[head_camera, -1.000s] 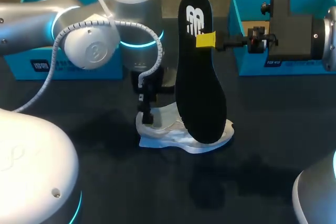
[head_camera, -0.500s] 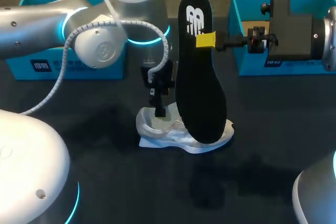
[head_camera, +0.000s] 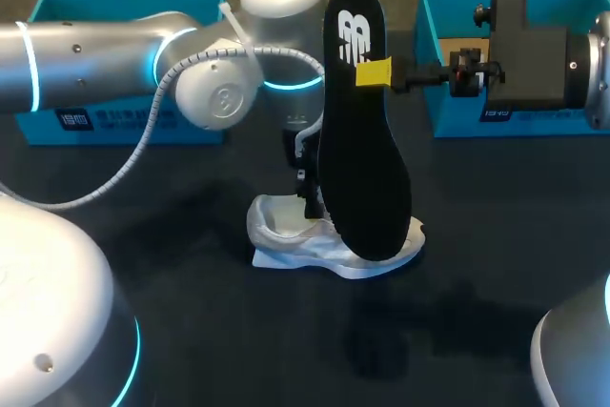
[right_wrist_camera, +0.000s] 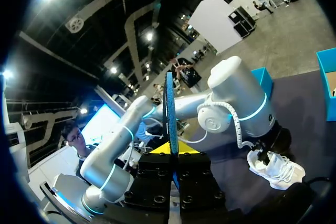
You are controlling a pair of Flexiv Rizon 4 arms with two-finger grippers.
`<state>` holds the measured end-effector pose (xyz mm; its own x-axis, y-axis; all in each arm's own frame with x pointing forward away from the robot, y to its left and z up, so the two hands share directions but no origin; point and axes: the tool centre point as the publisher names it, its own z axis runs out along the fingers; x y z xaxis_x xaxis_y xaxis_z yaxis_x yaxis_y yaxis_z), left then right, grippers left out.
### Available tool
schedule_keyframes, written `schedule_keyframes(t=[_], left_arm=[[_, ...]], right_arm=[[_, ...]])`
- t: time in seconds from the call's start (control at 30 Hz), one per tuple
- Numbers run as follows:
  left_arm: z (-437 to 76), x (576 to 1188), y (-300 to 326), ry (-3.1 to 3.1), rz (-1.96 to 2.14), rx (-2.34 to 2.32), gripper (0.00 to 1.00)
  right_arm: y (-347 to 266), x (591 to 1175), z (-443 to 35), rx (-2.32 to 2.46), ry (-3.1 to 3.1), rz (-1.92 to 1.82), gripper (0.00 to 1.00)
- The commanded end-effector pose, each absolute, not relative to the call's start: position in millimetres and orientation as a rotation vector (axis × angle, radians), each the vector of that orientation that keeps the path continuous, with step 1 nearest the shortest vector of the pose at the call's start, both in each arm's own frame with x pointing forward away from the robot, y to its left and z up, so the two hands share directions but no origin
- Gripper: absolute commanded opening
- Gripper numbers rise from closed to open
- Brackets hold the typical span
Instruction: Take the shoe out of the shoebox, open the shoe tongue, remove and reinsert the insole, then place the shoe into the shoebox
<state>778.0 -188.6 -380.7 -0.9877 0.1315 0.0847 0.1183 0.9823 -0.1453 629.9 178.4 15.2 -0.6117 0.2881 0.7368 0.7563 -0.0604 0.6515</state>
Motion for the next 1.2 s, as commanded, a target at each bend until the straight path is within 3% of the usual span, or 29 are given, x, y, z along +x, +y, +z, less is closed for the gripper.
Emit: schedule_keyframes(t=[0.03, 0.07, 0.13, 0.17, 0.67, 1.2], left_arm=[[-384, 777, -189, -3.024, 0.231, -0.205, 0.3], [-384, 777, -189, -3.022, 0.231, -0.207, 0.24], [-385, 776, -188, -3.013, 0.235, -0.214, 0.04], [-385, 776, -188, -3.01, 0.237, -0.217, 0.0], [-382, 775, -187, -2.937, 0.284, -0.332, 0.0], [-349, 772, -198, -2.471, 0.117, -1.058, 0.0]], right_arm=[[182, 617, 18, -1.152, -1.81, -1.782, 0.0], [182, 617, 18, -1.152, -1.81, -1.782, 0.0], [182, 617, 18, -1.152, -1.81, -1.782, 0.0], [182, 617, 18, -1.152, -1.81, -1.782, 0.0], [182, 617, 18, -1.152, -1.81, -1.782, 0.0], [182, 617, 18, -1.152, -1.81, -1.782, 0.0]])
